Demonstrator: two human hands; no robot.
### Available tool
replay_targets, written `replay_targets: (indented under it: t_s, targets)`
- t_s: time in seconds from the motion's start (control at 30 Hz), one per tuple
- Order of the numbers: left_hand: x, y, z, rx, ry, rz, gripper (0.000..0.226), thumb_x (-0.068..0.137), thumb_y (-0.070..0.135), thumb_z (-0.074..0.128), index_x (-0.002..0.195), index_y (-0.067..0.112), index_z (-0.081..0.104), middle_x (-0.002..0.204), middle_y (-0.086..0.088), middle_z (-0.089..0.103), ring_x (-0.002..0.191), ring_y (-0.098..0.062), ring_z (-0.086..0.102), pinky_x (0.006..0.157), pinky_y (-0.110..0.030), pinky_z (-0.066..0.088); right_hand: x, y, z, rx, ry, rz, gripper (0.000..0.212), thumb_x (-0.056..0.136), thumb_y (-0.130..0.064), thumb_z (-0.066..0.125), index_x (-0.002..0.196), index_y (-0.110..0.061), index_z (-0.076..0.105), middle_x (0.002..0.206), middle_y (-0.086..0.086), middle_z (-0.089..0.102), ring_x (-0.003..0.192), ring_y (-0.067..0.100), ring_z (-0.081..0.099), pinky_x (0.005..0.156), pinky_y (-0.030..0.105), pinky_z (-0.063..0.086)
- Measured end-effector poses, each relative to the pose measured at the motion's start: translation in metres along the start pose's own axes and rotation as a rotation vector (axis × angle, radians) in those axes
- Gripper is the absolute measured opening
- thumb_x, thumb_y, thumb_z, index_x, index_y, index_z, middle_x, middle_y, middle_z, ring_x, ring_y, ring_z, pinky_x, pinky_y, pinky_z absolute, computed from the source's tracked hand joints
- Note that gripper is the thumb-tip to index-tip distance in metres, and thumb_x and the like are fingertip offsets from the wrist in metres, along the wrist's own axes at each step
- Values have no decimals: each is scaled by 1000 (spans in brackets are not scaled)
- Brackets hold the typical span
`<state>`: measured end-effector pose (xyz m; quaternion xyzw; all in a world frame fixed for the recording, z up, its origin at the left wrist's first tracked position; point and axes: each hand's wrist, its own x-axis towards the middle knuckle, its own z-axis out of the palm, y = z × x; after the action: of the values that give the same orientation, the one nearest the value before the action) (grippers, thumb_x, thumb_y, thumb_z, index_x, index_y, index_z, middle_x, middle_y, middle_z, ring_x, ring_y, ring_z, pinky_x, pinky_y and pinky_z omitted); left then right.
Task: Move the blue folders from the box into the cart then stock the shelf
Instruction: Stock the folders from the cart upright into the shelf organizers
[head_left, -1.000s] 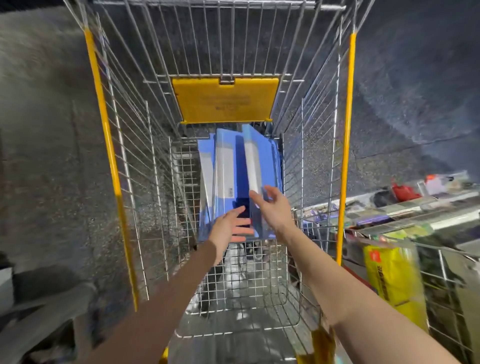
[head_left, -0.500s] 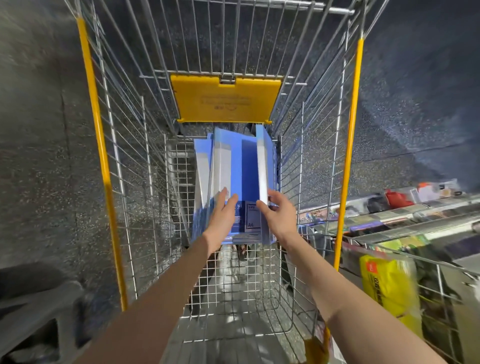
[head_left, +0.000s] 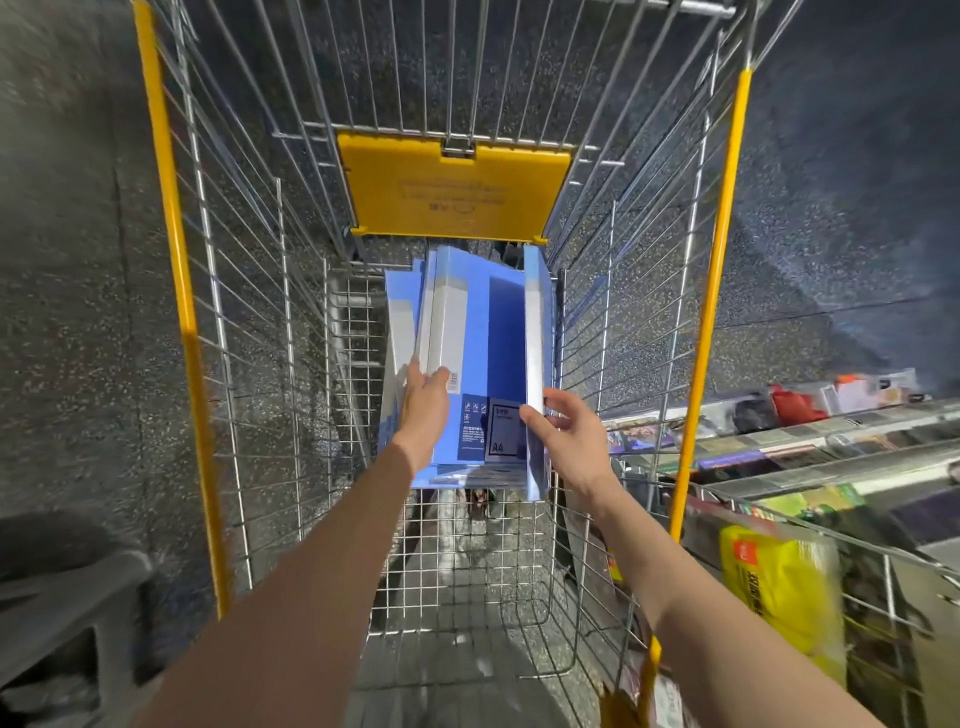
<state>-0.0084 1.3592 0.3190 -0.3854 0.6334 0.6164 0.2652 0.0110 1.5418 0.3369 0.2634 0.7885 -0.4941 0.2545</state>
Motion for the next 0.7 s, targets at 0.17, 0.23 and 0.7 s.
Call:
replay_targets:
  t_s: [0.17, 0.23, 0.7]
  targets:
    - [10, -4, -2, 19, -32, -70, 61, 106, 42, 37, 160, 26, 16, 165, 5, 18, 151, -21, 21, 123, -40, 16, 0, -1, -2, -17, -12, -5, 53, 88, -38, 73, 133, -17, 56, 125, -3, 62, 104, 9, 62, 83, 22, 51]
    - [6, -3, 10, 29, -97, -59, 55, 109, 40, 34, 159, 20, 24, 162, 5, 25, 148, -19, 28, 116, -31, 22, 0, -1, 0, -35, -11, -13, 55, 87, -39, 74, 133, -16, 56, 126, -4, 62, 106, 10, 62, 86, 26, 52]
    - [3, 4, 56, 147, -118, 80, 75, 102, 46, 52, 161, 22, 13, 165, 2, 22, 153, -23, 20, 123, -41, 22, -9, -3, 11, 283, -118, 237, 26, 106, -21, 40, 118, -8, 59, 112, 14, 65, 97, 23, 62, 93, 40, 53]
